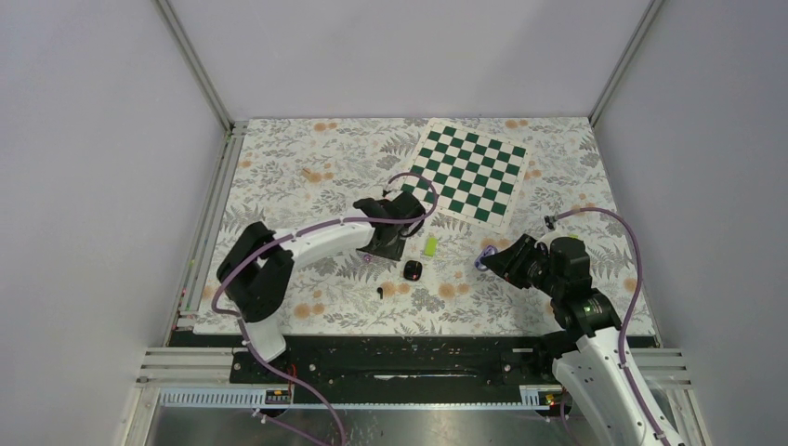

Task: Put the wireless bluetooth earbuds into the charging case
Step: Adjust the earbud at the center of the board.

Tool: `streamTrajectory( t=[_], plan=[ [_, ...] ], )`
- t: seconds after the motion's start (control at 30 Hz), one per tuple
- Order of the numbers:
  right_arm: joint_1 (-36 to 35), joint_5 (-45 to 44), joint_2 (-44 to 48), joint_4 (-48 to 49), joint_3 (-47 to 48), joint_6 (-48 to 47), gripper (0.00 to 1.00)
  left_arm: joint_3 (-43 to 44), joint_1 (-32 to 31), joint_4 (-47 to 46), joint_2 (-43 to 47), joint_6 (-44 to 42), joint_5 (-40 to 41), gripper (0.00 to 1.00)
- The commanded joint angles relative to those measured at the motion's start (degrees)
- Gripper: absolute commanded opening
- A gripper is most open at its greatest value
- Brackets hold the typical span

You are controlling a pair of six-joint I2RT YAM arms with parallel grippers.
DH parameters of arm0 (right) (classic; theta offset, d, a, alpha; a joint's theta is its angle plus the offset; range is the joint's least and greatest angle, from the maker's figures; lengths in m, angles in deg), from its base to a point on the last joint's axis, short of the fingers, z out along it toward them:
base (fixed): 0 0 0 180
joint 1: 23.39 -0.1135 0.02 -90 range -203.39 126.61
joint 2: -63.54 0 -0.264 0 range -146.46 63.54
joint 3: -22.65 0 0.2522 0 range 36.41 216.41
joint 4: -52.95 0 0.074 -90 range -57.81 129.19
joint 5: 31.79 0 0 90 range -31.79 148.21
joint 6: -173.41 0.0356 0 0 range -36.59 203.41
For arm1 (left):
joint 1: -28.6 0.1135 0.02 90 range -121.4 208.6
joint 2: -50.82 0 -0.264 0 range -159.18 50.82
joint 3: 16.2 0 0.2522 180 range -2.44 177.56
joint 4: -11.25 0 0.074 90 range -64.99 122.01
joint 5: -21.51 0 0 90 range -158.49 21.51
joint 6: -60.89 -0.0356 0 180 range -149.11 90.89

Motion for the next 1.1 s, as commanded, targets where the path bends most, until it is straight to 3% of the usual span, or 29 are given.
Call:
streamTrajectory(
  t=[0.0,0.2,0.37,0.7,1.07],
  plan=[
    [0.15,0.56,0.83,1.57,0.54,0.14,0.0,3.79,0.53,4.4,-3.62,3.61,7.52,0.56],
    [0.15,0.48,1.12,1.35,0.54,0.16,0.0,5.05,2.41,5.42,-6.15,6.35,6.77,0.49],
    [0.09,0.33,1.26,1.12,0.39,0.15,0.0,-2.05,6.71,-2.42,-3.29,5.58,-4.8,0.56],
    [0.13,0.43,0.91,1.43,0.62,0.33,0.0,-7.36,9.85,-13.2,-3.15,5.06,-22.26,0.55],
    [0.13,0.63,0.36,1.99,0.49,0.45,0.0,-8.18,9.77,-13.41,0.54,6.31,-26.13,0.53]
  ],
)
